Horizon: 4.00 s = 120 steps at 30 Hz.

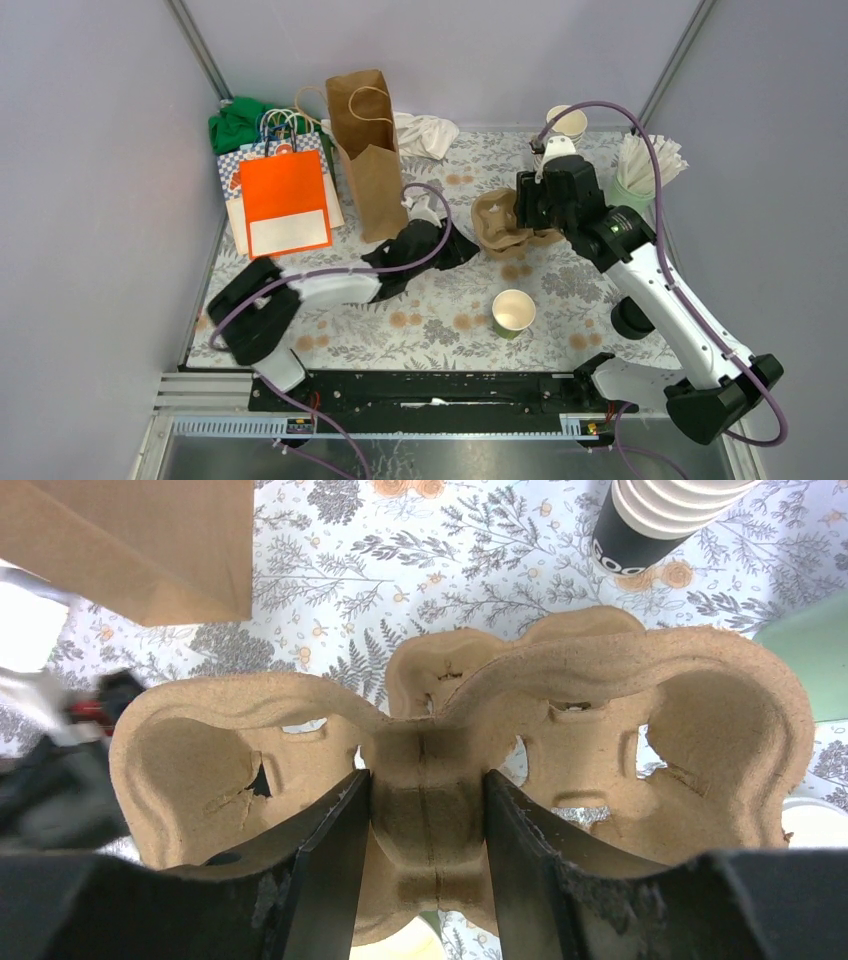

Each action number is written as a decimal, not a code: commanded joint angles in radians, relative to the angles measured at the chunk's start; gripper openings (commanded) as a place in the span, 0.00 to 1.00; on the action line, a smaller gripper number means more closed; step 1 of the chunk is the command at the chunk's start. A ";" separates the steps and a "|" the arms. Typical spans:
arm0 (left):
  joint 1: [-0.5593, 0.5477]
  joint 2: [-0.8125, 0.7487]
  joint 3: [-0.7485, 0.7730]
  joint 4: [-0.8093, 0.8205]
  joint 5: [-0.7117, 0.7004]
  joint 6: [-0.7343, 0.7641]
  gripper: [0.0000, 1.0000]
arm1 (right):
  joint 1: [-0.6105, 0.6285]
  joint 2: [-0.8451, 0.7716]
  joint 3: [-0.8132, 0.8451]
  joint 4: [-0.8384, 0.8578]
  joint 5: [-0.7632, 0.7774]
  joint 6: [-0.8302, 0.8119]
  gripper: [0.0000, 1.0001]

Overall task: Pack the takeout coffee
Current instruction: Pick up the cup tray from the cup tray, then move the takeout bag to the center of the board, then place the cup tray in the takeout bag.

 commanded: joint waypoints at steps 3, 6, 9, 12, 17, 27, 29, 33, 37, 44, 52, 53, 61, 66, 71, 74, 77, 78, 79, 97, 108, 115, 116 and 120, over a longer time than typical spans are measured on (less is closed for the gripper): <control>-0.020 -0.377 -0.047 -0.367 -0.169 0.151 0.42 | 0.005 -0.106 -0.064 0.072 -0.060 0.006 0.50; -0.020 -0.520 -0.012 -0.537 -0.210 0.196 0.48 | 0.004 -0.139 -0.083 0.097 -0.061 0.002 0.49; -0.016 -0.609 0.074 -0.710 -0.280 0.243 0.68 | 0.005 -0.152 -0.086 0.108 -0.058 -0.001 0.49; 0.077 -0.623 0.216 -0.901 -0.276 0.251 0.97 | 0.005 -0.146 -0.077 0.108 -0.064 0.000 0.49; 0.389 -0.618 0.405 -1.015 -0.060 0.275 0.99 | 0.005 -0.140 -0.076 0.113 -0.080 0.001 0.49; 0.591 -0.439 0.669 -1.103 -0.199 0.424 0.80 | 0.004 -0.142 -0.073 0.111 -0.102 0.006 0.49; 0.611 -0.382 0.705 -1.097 -0.191 0.426 0.79 | 0.005 -0.143 -0.074 0.111 -0.105 0.006 0.49; 0.641 -0.303 0.771 -1.070 -0.163 0.425 0.79 | 0.004 -0.142 -0.080 0.109 -0.111 0.005 0.49; 0.660 -0.222 0.841 -1.069 -0.140 0.428 0.80 | 0.005 -0.147 -0.089 0.110 -0.116 0.009 0.49; 0.663 -0.072 0.972 -1.090 -0.122 0.426 0.74 | 0.004 -0.154 -0.099 0.114 -0.109 0.006 0.49; 0.664 0.050 1.076 -1.176 -0.129 0.429 0.57 | 0.004 -0.148 -0.066 0.104 -0.131 0.007 0.49; 0.663 0.057 1.078 -1.180 -0.120 0.437 0.51 | 0.005 -0.148 -0.061 0.105 -0.144 0.005 0.49; 0.647 0.036 1.123 -1.250 -0.079 0.570 0.00 | 0.005 -0.132 0.026 0.121 -0.353 0.004 0.49; 0.600 -0.050 1.111 -1.312 -0.064 0.640 0.00 | 0.005 -0.074 0.129 0.114 -0.497 0.020 0.49; 0.527 -0.151 1.017 -1.333 -0.018 0.683 0.00 | 0.004 -0.018 0.234 0.132 -0.612 0.051 0.49; 0.506 -0.201 0.971 -1.332 0.049 0.681 0.00 | 0.005 0.018 0.292 0.158 -0.694 0.074 0.49; 0.474 -0.233 0.941 -1.333 0.089 0.690 0.00 | 0.004 0.054 0.360 0.180 -0.759 0.099 0.49; 0.459 -0.240 0.934 -1.332 0.102 0.696 0.00 | 0.004 0.065 0.381 0.186 -0.775 0.110 0.49; 0.444 -0.245 0.926 -1.333 0.111 0.700 0.00 | 0.005 0.075 0.397 0.199 -0.792 0.119 0.49; 0.312 -0.244 0.851 -1.323 0.277 0.789 0.00 | 0.009 0.232 0.480 0.270 -0.944 0.237 0.48; 0.305 -0.282 0.777 -1.274 0.291 0.801 0.00 | 0.056 0.295 0.432 0.306 -0.947 0.256 0.46; 0.305 -0.294 0.752 -1.260 0.277 0.793 0.00 | 0.082 0.320 0.389 0.298 -0.910 0.197 0.46; 0.306 -0.297 0.752 -1.260 0.264 0.782 0.00 | 0.082 0.323 0.383 0.295 -0.904 0.180 0.46; 0.307 -0.305 0.749 -1.264 0.236 0.758 0.00 | 0.084 0.326 0.334 0.322 -0.896 0.143 0.45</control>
